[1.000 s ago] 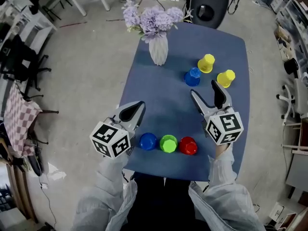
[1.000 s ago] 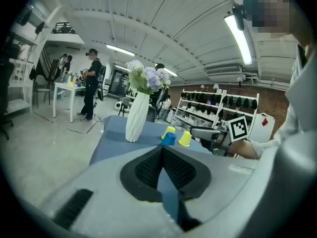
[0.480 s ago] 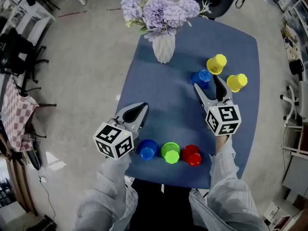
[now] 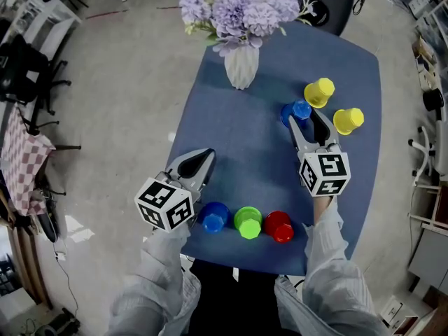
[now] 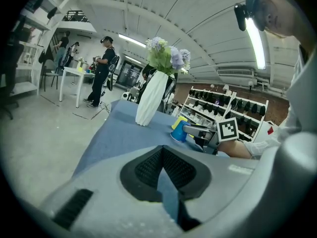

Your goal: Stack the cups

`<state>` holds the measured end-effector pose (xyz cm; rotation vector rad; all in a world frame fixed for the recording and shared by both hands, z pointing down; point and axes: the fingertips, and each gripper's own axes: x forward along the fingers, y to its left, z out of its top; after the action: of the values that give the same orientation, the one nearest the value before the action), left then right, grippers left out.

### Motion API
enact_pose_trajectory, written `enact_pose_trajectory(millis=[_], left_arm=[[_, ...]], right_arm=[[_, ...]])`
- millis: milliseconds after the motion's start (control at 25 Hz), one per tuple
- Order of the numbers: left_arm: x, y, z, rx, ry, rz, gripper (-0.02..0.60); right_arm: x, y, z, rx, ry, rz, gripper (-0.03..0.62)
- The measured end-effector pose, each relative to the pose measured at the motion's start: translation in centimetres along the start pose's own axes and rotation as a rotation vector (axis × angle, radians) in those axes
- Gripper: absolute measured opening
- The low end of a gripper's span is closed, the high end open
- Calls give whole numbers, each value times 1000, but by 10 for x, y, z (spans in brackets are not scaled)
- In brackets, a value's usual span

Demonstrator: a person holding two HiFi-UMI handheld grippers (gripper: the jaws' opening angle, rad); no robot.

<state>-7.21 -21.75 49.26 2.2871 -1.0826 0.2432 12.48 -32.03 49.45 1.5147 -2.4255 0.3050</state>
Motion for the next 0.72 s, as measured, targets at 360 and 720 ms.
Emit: enact_pose_trajectory(millis=[360,720], left_arm=[[-13,-8,8,1,-31,7,-2],[-46,-31,15,20,-73,8,-2]], right_arm=[[-27,11,14,-8,-14,22,224],[-81,39,44,-26,-52,77,224]])
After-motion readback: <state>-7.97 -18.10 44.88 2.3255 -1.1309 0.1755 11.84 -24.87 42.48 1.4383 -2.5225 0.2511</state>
